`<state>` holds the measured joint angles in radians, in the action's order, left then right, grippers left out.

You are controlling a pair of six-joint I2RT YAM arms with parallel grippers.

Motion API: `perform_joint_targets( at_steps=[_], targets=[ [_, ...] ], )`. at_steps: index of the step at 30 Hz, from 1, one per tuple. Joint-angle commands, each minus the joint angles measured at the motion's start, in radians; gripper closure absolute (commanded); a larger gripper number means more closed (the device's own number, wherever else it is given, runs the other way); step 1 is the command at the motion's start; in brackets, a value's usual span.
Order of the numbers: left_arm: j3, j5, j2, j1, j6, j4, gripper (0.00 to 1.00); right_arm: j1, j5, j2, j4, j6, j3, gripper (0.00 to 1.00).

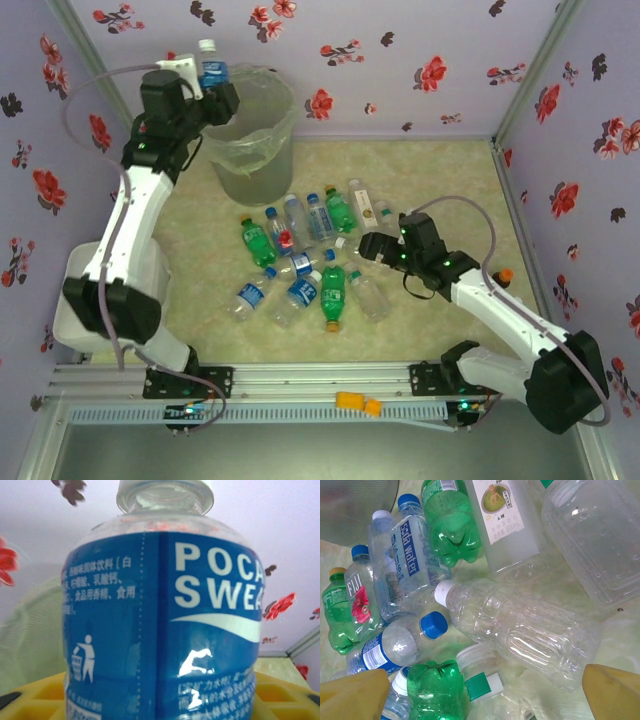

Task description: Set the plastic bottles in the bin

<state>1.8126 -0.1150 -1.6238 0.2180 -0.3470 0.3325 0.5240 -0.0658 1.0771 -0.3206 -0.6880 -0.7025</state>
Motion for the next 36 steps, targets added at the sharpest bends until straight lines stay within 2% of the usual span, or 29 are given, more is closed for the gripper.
perform_joint_targets(
  at_steps=[1, 7, 13, 15, 17, 21, 25, 31, 36],
  targets=[
    [0.123, -0.038, -0.086, 0.022, 0.037, 0.062, 0.49, 0.005, 0.039, -0.035, -0.044, 0.015, -0.027, 0.00],
    [0.309, 0.007, -0.274, 0.023, 0.077, 0.185, 0.49, 0.005, 0.049, -0.053, -0.074, 0.012, -0.036, 0.00],
    [0.529, 0.024, -0.450, 0.025, 0.104, 0.372, 0.44, 0.005, 0.063, -0.077, -0.082, 0.011, -0.022, 0.00],
    [0.572, 0.030, -0.484, 0.027, 0.102, 0.402, 0.41, 0.005, 0.067, -0.085, -0.083, 0.008, -0.017, 0.00],
    [0.580, 0.045, -0.496, 0.027, 0.100, 0.406, 0.32, 0.005, 0.069, -0.091, -0.082, 0.005, -0.014, 0.00],
    [0.580, 0.079, -0.492, 0.032, 0.106, 0.409, 0.12, 0.004, 0.091, -0.086, -0.089, 0.019, -0.026, 0.00],
    [0.590, 0.130, -0.459, 0.036, 0.105, 0.425, 0.00, 0.002, 0.125, -0.052, -0.113, 0.072, -0.064, 0.00],
    [0.560, 0.202, -0.350, 0.044, 0.075, 0.445, 0.00, -0.026, 0.140, 0.070, -0.152, 0.193, -0.192, 0.00],
    [0.389, 0.183, -0.186, 0.046, 0.030, 0.408, 0.00, -0.096, 0.108, 0.223, -0.189, 0.345, -0.333, 0.00]
  ],
)
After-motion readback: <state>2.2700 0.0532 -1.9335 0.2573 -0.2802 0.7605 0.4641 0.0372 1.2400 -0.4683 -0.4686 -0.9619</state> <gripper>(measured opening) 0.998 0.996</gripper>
